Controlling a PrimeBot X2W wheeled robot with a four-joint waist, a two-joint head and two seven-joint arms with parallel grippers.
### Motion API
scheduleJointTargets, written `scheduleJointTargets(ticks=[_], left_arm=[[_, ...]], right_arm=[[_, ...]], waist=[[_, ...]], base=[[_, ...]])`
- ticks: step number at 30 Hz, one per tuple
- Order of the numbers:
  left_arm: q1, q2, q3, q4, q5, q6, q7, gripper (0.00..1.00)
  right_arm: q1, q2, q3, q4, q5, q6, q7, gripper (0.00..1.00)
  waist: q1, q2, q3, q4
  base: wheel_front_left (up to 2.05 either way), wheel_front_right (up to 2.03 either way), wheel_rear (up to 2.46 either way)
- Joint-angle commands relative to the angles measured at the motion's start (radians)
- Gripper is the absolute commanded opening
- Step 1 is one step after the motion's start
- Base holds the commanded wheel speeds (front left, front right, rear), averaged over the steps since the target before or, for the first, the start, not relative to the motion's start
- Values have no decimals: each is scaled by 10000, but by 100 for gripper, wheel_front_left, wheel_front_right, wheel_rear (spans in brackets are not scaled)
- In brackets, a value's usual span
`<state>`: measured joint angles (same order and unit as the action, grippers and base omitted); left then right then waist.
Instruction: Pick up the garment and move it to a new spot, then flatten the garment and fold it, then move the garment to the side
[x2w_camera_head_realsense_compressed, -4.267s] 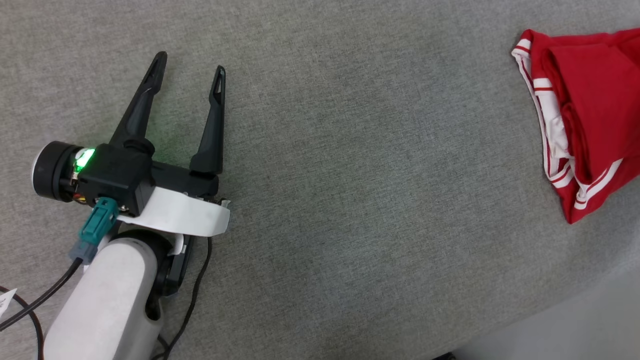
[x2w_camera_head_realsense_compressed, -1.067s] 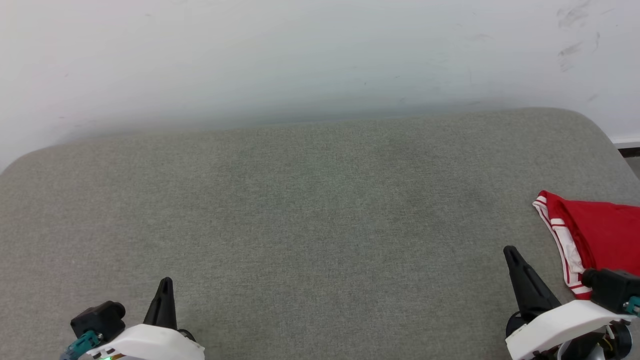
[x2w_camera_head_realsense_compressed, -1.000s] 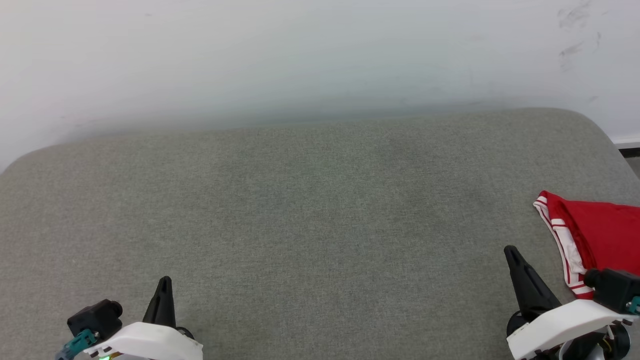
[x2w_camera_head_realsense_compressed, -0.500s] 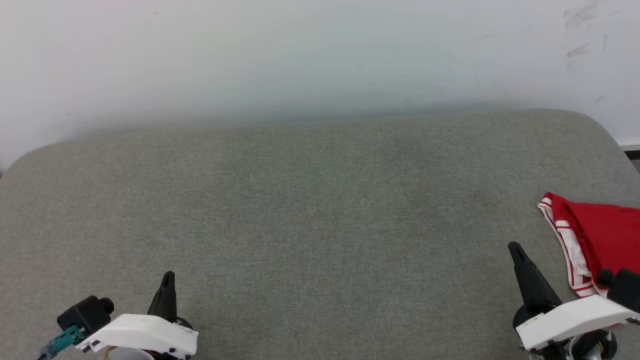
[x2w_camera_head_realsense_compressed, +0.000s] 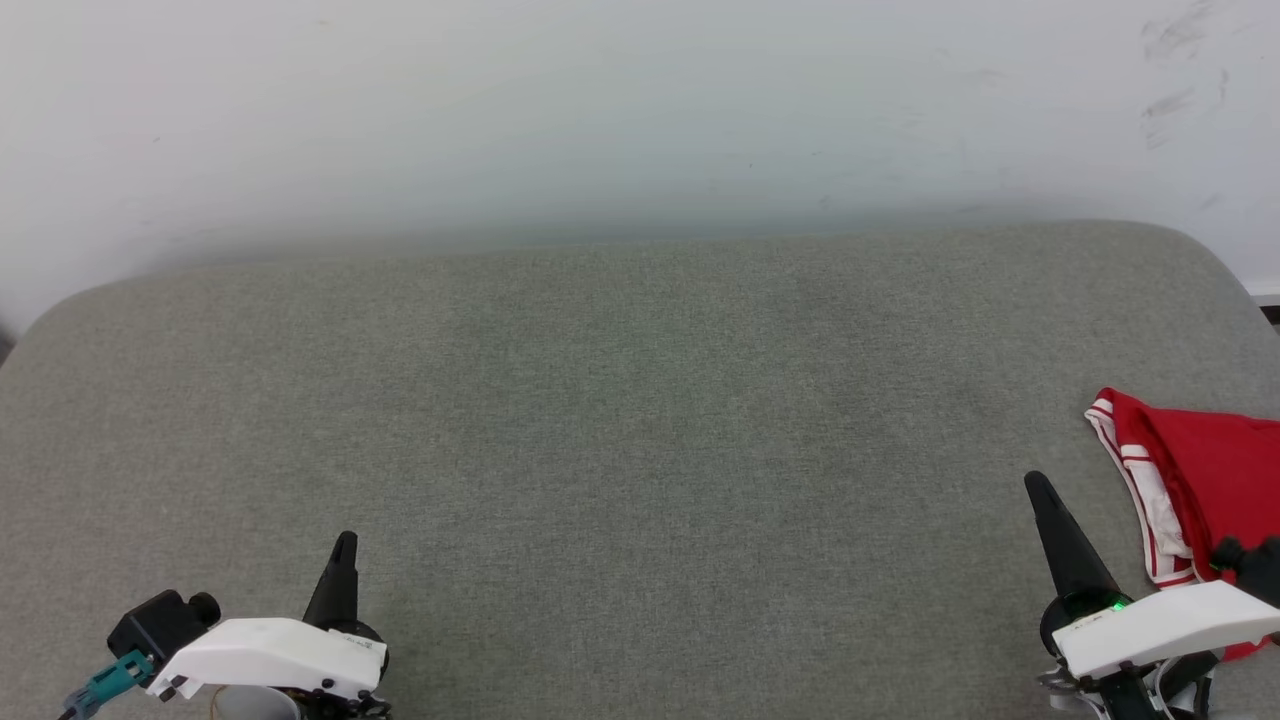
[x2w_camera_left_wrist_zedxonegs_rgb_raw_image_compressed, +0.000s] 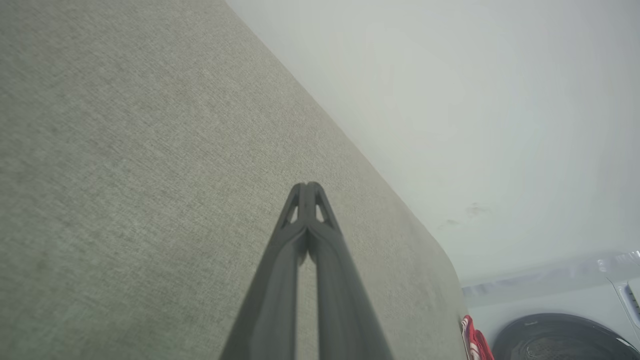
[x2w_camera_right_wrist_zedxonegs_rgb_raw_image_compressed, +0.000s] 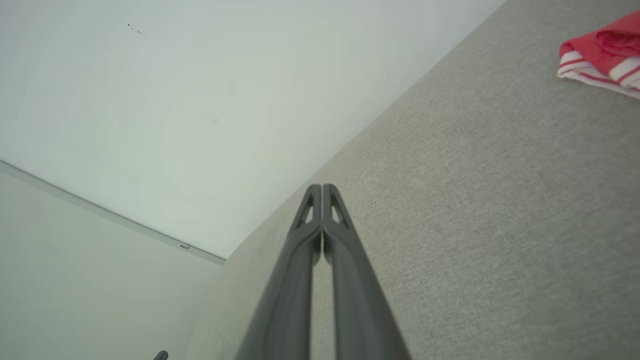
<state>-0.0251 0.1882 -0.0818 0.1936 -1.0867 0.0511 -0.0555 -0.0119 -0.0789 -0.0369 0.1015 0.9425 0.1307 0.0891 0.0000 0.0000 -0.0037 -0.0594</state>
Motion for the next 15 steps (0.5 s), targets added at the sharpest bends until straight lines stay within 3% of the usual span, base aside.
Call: scheduleJointTargets(ticks=[1,15], left_arm=[[-243,16,133,-73,-183,-104,35,0],[-400,-301,551,64,-1412,-521,424,0]], right_arm=[[-271,19,-40,-50,244,1,6,0],[-445,57,-177,305,1822,1,37,0]], waist=[[0,0,1,7],[0,0,13,115]], base=[[0,0,0],[0,0,0]])
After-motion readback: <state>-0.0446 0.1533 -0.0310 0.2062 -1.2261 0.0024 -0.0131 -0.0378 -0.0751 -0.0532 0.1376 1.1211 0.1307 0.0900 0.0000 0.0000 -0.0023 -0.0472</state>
